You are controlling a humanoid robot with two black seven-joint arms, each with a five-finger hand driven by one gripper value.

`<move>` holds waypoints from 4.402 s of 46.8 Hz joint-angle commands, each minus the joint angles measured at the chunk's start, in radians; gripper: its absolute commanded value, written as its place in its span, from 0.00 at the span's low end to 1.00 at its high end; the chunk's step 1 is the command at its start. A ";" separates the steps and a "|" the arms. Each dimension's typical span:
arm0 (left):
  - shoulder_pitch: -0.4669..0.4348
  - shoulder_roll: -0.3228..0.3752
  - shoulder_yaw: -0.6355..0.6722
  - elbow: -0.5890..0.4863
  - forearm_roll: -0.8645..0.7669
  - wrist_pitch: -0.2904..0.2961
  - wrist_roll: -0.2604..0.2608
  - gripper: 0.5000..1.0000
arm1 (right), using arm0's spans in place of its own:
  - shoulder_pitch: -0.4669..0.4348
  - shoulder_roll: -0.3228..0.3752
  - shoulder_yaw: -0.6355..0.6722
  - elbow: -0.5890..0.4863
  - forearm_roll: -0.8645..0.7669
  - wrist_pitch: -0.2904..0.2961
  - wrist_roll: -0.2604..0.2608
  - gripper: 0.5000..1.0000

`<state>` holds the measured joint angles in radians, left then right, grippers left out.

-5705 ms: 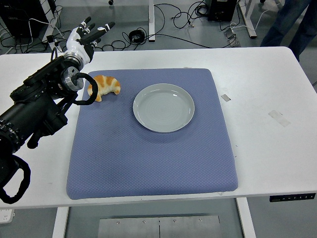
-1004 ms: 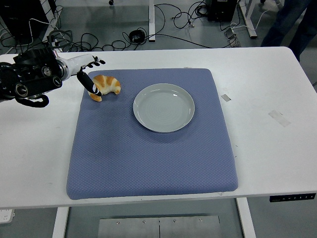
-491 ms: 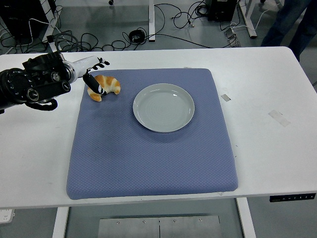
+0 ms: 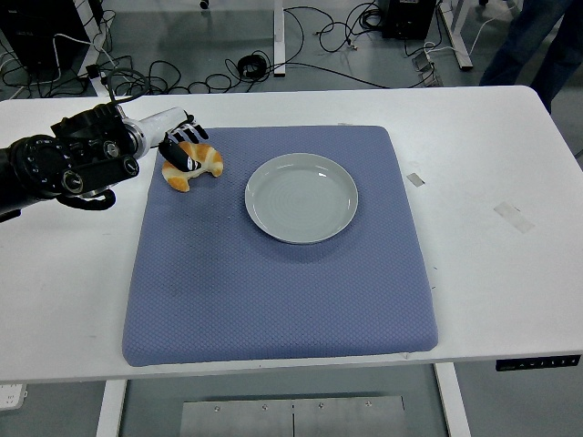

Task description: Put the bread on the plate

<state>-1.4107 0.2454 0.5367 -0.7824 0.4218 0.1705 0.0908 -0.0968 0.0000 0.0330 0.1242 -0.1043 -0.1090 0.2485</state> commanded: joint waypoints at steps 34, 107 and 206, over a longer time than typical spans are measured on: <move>-0.094 -0.023 -0.132 -0.123 0.026 -0.009 0.118 0.00 | 0.000 0.000 0.001 0.000 0.000 0.000 0.000 1.00; -0.054 -0.189 -0.190 -0.172 0.143 0.026 0.125 0.00 | 0.000 0.000 0.001 0.000 0.000 -0.001 0.000 1.00; 0.021 -0.179 -0.626 0.209 0.137 0.030 0.106 0.96 | 0.000 0.000 0.001 0.000 0.000 0.000 0.000 1.00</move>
<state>-1.3989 0.0736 -0.0603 -0.6097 0.5570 0.1999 0.1967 -0.0967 0.0000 0.0333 0.1243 -0.1043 -0.1090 0.2486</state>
